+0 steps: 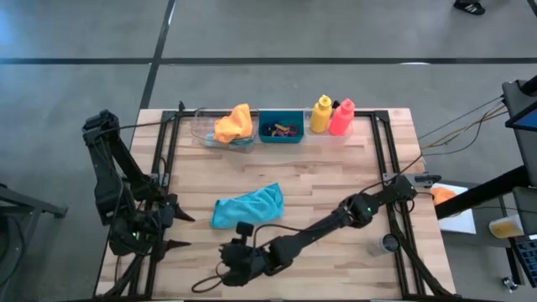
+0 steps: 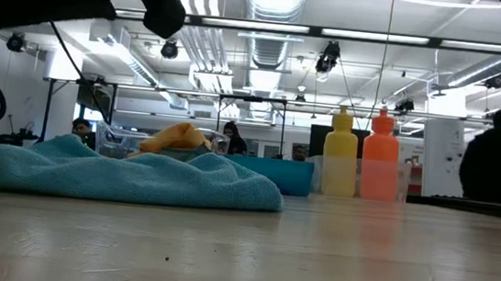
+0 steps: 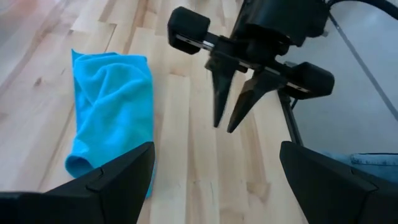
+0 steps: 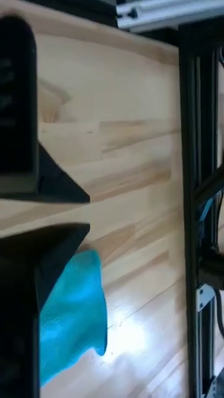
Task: Pick & Place Sports Items
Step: Fold the blue towel
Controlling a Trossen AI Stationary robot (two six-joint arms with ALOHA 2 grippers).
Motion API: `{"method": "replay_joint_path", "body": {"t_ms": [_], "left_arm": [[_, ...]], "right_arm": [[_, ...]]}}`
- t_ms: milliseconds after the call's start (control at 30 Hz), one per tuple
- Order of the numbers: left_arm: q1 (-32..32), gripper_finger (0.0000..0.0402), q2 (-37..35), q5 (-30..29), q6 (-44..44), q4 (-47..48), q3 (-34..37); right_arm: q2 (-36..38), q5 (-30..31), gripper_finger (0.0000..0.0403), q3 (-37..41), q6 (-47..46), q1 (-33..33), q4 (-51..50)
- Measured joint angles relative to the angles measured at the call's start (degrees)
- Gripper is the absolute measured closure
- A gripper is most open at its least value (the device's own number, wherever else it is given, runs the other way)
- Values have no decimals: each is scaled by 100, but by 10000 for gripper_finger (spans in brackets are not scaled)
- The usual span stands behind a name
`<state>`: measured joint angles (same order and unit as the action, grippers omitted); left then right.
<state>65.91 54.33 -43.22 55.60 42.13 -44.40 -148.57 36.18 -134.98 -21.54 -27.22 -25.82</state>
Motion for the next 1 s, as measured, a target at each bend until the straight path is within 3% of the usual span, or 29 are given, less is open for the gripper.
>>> {"method": "replay_joint_path", "body": {"t_ms": [233, 400, 833, 1000], "left_arm": [[3, 50, -155, 128, -304, -24, 179], [5, 50, -295, 281, -694, -68, 287], [5, 50, -516, 438, -1397, -583, 710], [5, 50, -729, 1205, -2478, -1646, 1107]], "right_arm": [[-42, -2, 209, 0, 87, 34, 137], [-294, 24, 157, 5, 300, 124, 233], [-514, 453, 144, 22, 992, 477, 633], [-518, 37, 144, 22, 1003, 587, 369]]}}
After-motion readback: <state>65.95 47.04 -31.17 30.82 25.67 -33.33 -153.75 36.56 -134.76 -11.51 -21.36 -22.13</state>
